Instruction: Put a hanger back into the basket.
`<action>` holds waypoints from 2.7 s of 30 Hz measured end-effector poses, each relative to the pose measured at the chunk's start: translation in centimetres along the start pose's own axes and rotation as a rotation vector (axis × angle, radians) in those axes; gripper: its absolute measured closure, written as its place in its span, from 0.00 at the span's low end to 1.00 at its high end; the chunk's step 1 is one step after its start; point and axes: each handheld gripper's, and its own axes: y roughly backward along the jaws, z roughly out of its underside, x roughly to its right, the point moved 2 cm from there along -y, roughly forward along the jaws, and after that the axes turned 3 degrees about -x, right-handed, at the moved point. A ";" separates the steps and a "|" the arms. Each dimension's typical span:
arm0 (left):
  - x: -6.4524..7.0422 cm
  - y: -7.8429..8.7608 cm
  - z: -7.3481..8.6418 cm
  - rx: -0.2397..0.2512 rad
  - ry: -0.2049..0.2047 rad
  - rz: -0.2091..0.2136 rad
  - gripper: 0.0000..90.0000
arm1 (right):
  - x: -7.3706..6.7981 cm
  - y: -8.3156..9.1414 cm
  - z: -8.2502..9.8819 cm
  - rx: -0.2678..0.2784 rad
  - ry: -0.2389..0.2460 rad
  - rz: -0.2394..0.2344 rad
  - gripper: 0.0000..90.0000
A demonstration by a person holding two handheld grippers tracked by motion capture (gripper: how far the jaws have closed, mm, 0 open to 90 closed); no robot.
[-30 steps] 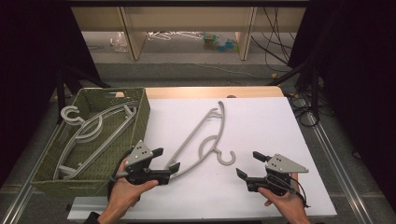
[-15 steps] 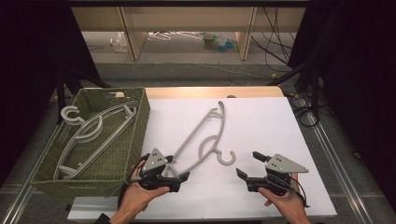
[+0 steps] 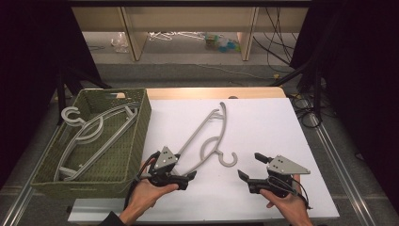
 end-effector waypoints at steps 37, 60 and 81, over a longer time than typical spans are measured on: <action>-1.4 -9.1 -2.4 -0.483 -0.115 0.023 0.63 | 0.2 -0.2 -0.1 0.007 0.015 0.006 0.19; -1.4 -10.4 -3.6 -0.581 -0.153 0.027 0.85 | 0.1 -0.3 0.0 0.004 0.011 0.006 0.19; -2.4 -7.1 -3.7 -0.458 -0.100 0.131 0.90 | 0.5 0.2 -0.1 0.015 -0.014 0.018 0.19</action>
